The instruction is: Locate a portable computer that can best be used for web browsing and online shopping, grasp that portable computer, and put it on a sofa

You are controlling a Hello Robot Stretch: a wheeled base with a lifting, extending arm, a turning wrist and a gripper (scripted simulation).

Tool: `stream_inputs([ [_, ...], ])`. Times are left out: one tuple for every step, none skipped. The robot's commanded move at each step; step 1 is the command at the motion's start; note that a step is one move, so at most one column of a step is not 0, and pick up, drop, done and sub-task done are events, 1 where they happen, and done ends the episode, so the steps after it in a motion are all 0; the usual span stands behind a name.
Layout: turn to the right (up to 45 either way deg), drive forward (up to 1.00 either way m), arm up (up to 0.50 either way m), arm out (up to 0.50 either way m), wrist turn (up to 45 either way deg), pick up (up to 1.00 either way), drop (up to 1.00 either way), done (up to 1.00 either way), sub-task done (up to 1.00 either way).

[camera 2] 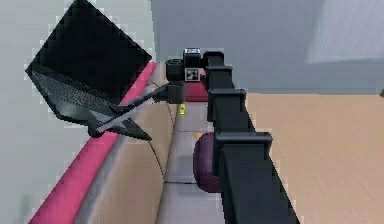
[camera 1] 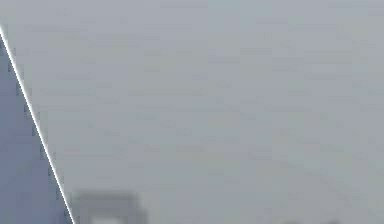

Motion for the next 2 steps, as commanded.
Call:
stream_inputs([
  [0.0,0.0,0.0,0.0,-45.0,0.0,0.0,0.0,0.0],
  [0.0,0.0,0.0,0.0,-3.0,0.0,0.0,0.0,0.0],
])
